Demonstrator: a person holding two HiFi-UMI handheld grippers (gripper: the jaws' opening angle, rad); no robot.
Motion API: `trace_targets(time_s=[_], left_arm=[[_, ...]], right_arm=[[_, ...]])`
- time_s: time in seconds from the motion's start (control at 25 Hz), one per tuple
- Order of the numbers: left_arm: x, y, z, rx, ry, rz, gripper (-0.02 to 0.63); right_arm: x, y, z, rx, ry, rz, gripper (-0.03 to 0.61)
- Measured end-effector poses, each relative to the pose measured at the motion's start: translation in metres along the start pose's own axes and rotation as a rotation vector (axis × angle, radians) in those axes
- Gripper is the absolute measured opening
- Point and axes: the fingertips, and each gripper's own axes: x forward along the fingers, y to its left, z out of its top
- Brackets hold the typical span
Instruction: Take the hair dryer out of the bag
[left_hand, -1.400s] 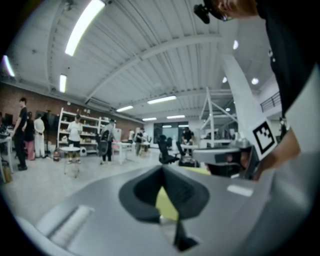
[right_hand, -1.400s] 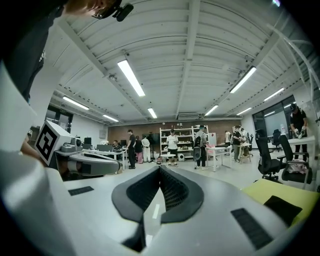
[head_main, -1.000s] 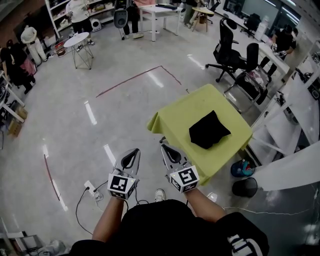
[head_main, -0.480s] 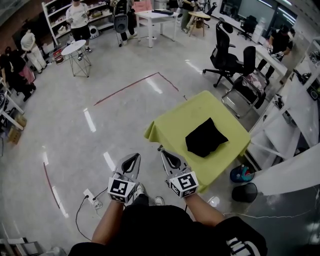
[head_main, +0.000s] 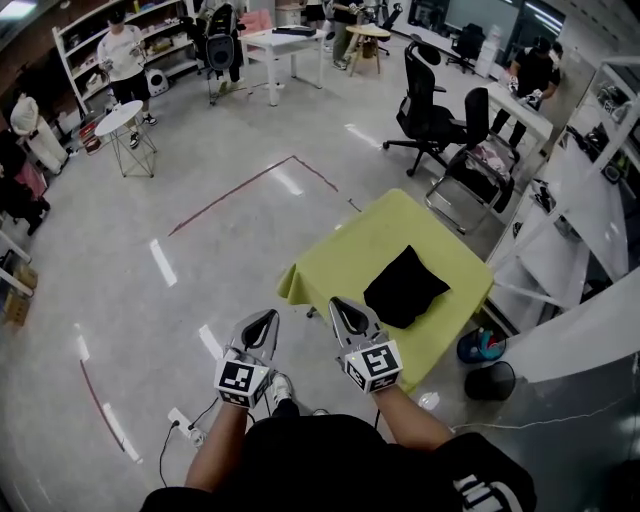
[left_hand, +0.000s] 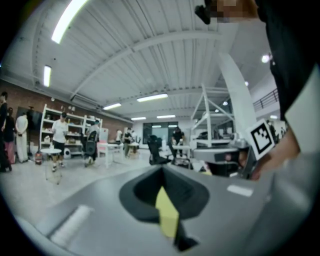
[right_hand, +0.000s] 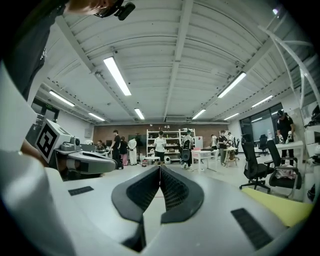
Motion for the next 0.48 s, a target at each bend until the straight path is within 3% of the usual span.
trace_targets(time_s=[0.48], left_arm=[[0.054,0.055,0.009,-0.003,-0.010,-0.142,0.006]], right_arm=[[0.059,-0.022,0.011,-0.014,0.004,-0.131,0.006]])
